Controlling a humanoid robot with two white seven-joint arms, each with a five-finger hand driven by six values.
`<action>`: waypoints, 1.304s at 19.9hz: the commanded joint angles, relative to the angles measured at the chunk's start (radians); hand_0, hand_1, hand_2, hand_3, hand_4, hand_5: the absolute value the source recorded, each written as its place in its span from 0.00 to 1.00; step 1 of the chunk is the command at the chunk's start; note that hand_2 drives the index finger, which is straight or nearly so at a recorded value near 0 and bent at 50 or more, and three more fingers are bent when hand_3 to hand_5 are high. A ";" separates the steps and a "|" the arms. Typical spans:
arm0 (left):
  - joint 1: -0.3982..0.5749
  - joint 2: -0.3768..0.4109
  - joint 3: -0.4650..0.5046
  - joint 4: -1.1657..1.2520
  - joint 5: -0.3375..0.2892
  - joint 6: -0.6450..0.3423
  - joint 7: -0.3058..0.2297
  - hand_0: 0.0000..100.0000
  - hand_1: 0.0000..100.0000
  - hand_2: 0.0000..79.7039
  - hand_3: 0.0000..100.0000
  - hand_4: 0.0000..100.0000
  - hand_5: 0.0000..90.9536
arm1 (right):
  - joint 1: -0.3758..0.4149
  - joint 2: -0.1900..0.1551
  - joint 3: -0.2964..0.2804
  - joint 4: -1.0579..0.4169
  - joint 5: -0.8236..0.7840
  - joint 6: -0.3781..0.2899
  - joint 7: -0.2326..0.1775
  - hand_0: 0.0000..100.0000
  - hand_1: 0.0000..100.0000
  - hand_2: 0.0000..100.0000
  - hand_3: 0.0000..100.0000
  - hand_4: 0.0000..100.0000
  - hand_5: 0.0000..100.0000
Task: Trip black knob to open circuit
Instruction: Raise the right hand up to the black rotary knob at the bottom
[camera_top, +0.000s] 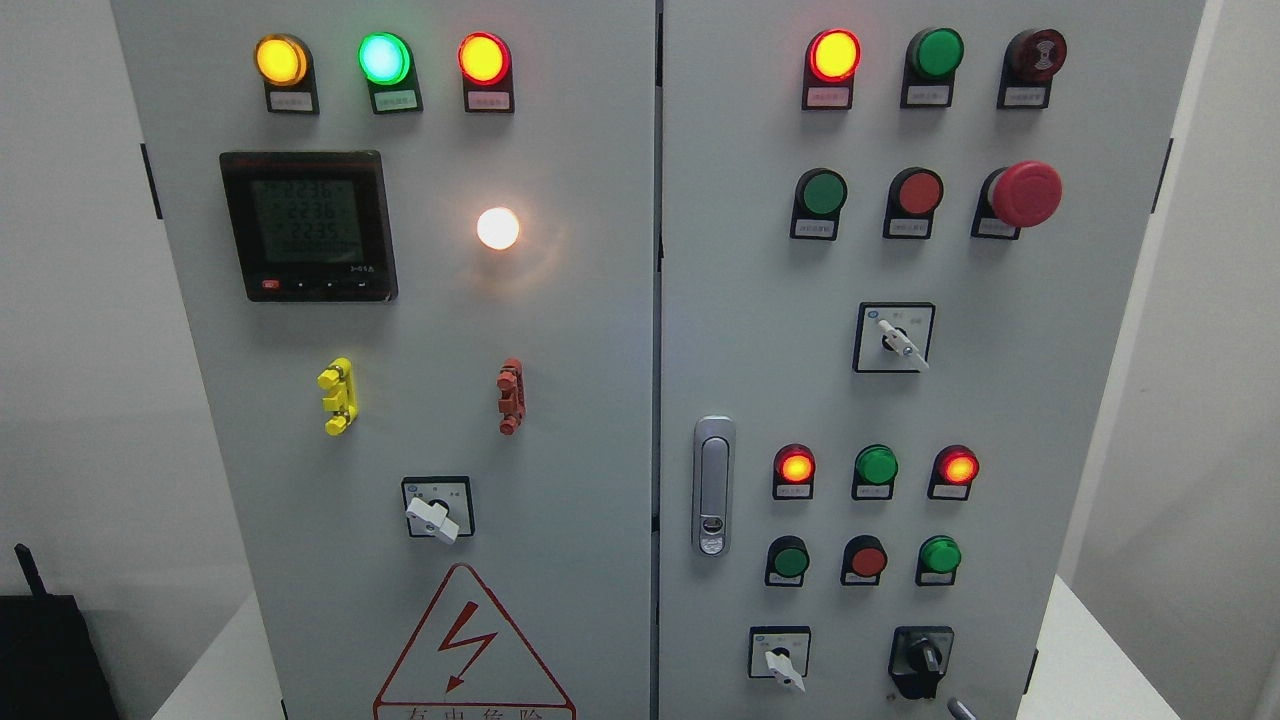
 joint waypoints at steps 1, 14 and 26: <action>0.000 0.000 0.000 0.000 -0.023 0.001 -0.001 0.12 0.39 0.00 0.00 0.00 0.00 | -0.008 -0.003 -0.001 -0.003 -0.015 0.000 0.000 0.00 0.00 0.00 1.00 1.00 1.00; 0.000 0.000 0.000 0.000 -0.023 -0.001 -0.001 0.12 0.39 0.00 0.00 0.00 0.00 | -0.013 -0.003 0.005 -0.003 -0.014 0.002 0.002 0.00 0.00 0.00 1.00 1.00 1.00; 0.000 0.000 0.000 0.000 -0.023 -0.001 -0.001 0.12 0.39 0.00 0.00 0.00 0.00 | -0.011 0.000 0.016 -0.003 -0.009 0.000 0.007 0.00 0.00 0.00 1.00 1.00 1.00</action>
